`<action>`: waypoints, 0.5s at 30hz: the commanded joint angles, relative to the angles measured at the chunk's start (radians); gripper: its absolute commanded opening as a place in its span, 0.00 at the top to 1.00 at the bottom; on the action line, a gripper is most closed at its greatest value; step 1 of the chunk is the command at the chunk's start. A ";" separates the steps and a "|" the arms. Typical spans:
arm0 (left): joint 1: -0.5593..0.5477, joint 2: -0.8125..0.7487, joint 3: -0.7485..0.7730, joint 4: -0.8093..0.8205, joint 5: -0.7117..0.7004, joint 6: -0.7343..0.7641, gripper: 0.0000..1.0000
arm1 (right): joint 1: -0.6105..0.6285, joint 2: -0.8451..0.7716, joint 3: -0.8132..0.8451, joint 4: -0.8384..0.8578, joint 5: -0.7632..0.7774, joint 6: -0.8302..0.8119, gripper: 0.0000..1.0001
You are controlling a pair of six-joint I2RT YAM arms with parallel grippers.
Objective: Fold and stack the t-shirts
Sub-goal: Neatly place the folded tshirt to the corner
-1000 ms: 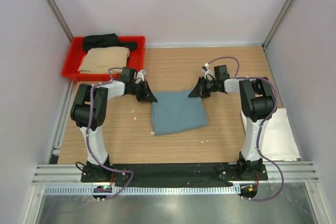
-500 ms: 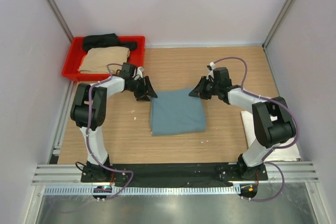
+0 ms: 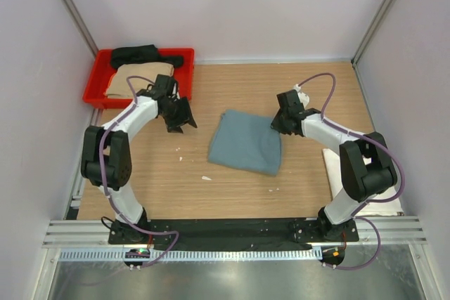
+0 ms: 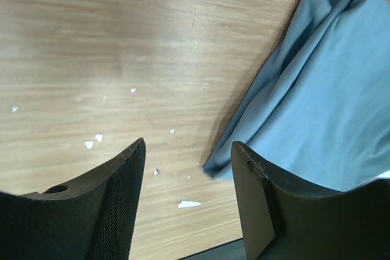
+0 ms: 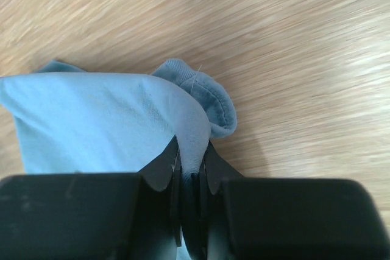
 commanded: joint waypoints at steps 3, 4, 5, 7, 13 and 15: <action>-0.022 -0.130 -0.029 -0.085 -0.046 -0.002 0.41 | 0.004 -0.022 0.074 -0.076 0.256 0.066 0.98; -0.025 -0.136 -0.032 -0.090 -0.045 0.000 0.41 | 0.004 -0.025 0.076 -0.084 0.268 0.068 0.98; -0.028 -0.147 -0.037 -0.094 -0.046 0.003 0.41 | 0.005 -0.029 0.074 -0.088 0.282 0.074 0.98; -0.036 -0.156 -0.043 -0.102 -0.050 0.003 0.41 | 0.005 -0.034 0.070 -0.096 0.314 0.083 0.98; -0.067 -0.195 -0.078 -0.106 -0.031 -0.009 0.42 | -0.033 -0.061 0.076 -0.143 0.367 0.066 0.98; -0.080 -0.204 -0.092 -0.105 -0.025 -0.011 0.42 | -0.062 -0.083 0.077 -0.163 0.384 0.059 0.98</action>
